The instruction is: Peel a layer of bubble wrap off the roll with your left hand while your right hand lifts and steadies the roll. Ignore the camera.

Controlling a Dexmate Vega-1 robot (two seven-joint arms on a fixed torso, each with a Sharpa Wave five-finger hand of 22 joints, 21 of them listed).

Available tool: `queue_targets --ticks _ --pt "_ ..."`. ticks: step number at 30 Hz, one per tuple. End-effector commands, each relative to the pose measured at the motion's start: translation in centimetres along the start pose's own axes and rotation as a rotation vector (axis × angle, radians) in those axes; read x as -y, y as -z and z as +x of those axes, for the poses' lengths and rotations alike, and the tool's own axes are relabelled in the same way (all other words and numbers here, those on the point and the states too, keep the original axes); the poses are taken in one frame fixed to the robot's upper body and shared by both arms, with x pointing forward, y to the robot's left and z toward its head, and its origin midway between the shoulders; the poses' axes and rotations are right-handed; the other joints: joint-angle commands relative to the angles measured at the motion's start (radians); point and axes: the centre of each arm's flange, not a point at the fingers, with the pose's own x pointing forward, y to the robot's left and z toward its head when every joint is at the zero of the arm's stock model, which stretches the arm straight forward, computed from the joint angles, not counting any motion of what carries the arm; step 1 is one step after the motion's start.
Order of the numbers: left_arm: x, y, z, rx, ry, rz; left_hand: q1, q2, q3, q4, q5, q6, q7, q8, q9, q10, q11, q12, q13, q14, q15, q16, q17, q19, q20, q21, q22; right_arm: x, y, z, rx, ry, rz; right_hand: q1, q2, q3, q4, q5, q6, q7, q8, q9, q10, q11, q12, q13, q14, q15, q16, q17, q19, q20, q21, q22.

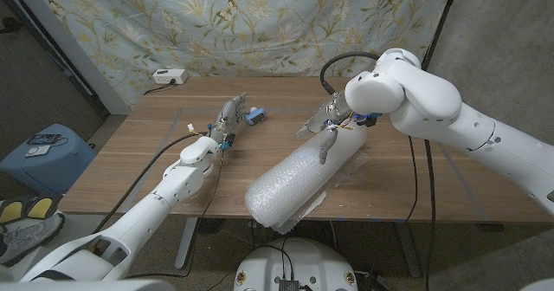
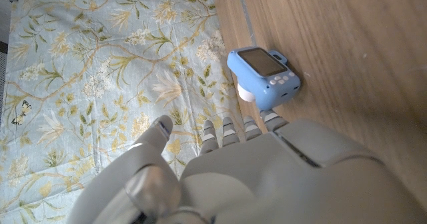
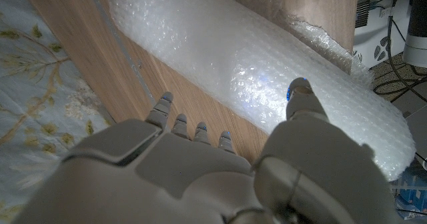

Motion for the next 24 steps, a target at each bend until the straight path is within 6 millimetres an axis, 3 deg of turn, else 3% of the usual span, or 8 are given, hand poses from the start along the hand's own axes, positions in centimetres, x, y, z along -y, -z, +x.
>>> queue_targets --ticks 1,14,24 --pt "-0.3 0.4 -0.7 0.002 -0.012 -0.011 0.006 0.007 0.002 -0.005 0.004 0.007 -0.003 -0.003 0.005 0.008 0.002 -0.001 0.004 0.006 0.001 -0.001 0.005 0.010 0.003 -0.003 0.006 0.9 -1.6 0.8 0.013 0.037 -0.072 0.003 -0.002 0.001 0.006 0.009 -0.220 0.010 0.006 0.001 -0.176 0.002 0.008 0.000 -0.127 0.007 0.008 0.003 -0.007 0.006 0.001 0.000" --pt "-0.4 0.6 -1.4 -0.007 -0.014 -0.012 0.005 0.007 0.002 -0.005 0.004 0.007 -0.005 -0.003 0.005 0.007 0.002 -0.002 0.004 0.007 0.003 -0.001 0.006 0.012 0.003 -0.004 0.006 0.2 -2.9 2.6 0.043 0.046 -0.124 0.003 0.000 0.001 0.007 0.009 -0.225 0.013 0.006 0.001 -0.178 -0.008 0.009 0.000 -0.128 0.000 0.009 0.003 -0.014 0.008 0.000 0.000" --pt "-0.2 0.6 -1.8 -0.019 -0.010 -0.008 0.004 0.008 0.003 -0.005 0.004 0.008 -0.005 -0.003 0.005 0.009 0.002 -0.002 0.004 0.008 0.004 -0.001 0.006 0.013 0.004 -0.004 0.006 -0.1 -2.1 3.8 0.029 0.047 -0.170 -0.001 -0.003 -0.003 0.009 0.009 -0.244 0.005 0.002 0.001 -0.192 -0.014 0.006 -0.001 -0.136 -0.005 0.009 0.002 -0.032 0.009 -0.004 -0.001"
